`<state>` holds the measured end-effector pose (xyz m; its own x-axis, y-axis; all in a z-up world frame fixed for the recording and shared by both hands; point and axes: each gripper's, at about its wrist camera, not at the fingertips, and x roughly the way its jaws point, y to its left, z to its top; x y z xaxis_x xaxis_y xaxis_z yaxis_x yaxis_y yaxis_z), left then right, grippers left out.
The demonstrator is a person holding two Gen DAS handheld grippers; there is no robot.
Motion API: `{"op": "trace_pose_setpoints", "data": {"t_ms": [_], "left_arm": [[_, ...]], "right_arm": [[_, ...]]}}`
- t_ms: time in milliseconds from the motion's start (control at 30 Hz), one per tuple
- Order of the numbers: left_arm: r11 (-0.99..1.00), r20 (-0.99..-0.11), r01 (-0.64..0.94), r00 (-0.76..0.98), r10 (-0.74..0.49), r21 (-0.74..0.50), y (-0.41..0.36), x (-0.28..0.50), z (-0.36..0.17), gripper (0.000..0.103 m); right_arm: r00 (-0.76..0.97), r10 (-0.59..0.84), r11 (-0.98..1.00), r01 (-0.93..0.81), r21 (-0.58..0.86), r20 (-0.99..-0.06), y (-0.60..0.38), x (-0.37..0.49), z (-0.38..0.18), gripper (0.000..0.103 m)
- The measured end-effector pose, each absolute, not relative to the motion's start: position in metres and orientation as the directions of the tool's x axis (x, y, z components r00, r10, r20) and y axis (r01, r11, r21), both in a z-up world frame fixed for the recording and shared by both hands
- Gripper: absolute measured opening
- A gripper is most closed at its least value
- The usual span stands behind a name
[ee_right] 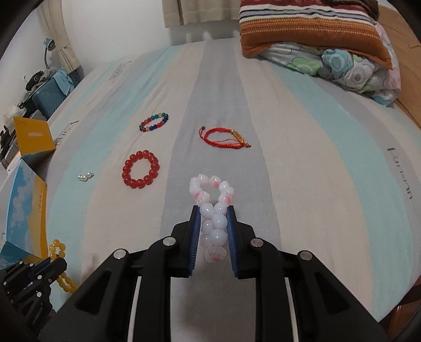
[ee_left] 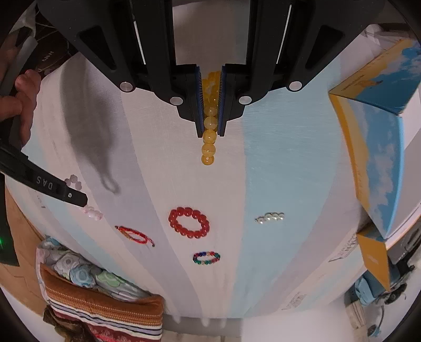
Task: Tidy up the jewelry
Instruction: 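Lift and carry both held bead bracelets over the white box with both tools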
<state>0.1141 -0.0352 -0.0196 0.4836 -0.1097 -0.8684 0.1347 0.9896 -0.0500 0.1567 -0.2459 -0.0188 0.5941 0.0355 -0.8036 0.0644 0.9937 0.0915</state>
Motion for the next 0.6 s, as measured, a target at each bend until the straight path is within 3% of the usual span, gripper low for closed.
{"op": "trace_pose_setpoints", "data": {"t_ms": [600], "left_arm": [[0.996,-0.851,0.088,0.522,-0.055,-0.01,-0.005,0.099,0.026,0.009]], "right_arm": [[0.607,0.045,0.996,0.032,0.081,-0.794,-0.219,0.141,0.025,0.019]]}}
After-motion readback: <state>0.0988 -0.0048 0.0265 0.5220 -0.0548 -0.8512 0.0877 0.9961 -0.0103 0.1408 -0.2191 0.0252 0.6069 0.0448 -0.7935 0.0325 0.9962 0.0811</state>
